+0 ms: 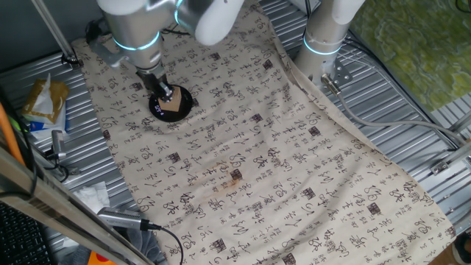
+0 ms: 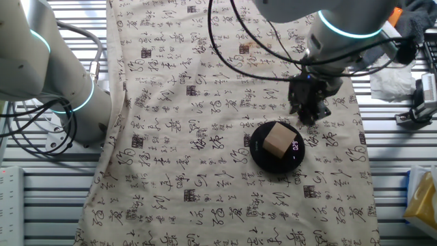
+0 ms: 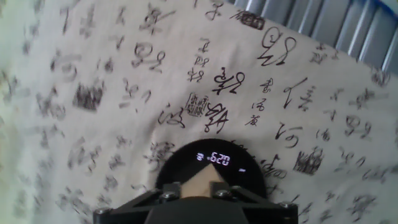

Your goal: Place the block on the scale

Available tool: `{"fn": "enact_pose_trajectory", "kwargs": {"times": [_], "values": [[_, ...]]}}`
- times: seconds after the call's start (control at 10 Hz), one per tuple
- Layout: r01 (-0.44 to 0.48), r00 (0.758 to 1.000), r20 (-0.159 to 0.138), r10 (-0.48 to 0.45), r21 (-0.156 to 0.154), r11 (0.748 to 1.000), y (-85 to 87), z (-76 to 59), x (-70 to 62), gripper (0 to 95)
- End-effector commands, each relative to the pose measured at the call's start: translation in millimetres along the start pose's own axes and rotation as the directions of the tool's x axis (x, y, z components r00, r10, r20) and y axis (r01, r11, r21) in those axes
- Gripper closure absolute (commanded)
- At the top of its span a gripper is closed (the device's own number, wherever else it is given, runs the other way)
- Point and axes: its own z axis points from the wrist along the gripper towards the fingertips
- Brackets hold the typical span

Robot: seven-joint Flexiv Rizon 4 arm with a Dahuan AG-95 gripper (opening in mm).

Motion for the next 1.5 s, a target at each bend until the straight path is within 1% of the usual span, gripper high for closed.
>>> {"fn": "enact_pose_trajectory", "kwargs": {"times": [0.1, 0.4, 0.5, 0.8, 1.0, 1.3, 1.5], "values": [[-0.161, 0.986, 0.024, 0.163, -0.088, 0.983, 21.5, -10.9, -9.7, 95.0], [-0.184, 0.981, 0.043, 0.191, -0.126, 0.975, 37.2, -15.3, -15.1, 95.0], [-0.189, 0.979, 0.049, 0.196, -0.13, 0.973, 43.8, -17.1, -17.1, 95.0], [-0.186, 0.979, 0.061, 0.195, -0.127, 0.974, 61.7, -20.8, -21.6, 95.0], [-0.179, 0.98, 0.065, 0.188, -0.123, 0.976, 71.1, -18.5, -24.5, 95.0], [-0.152, 0.986, 0.057, 0.159, -0.118, 0.981, 72.8, -17.9, -25.1, 95.0], [-0.163, 0.984, 0.055, 0.17, -0.114, 0.98, 72.8, -17.7, -25.1, 95.0]]}}
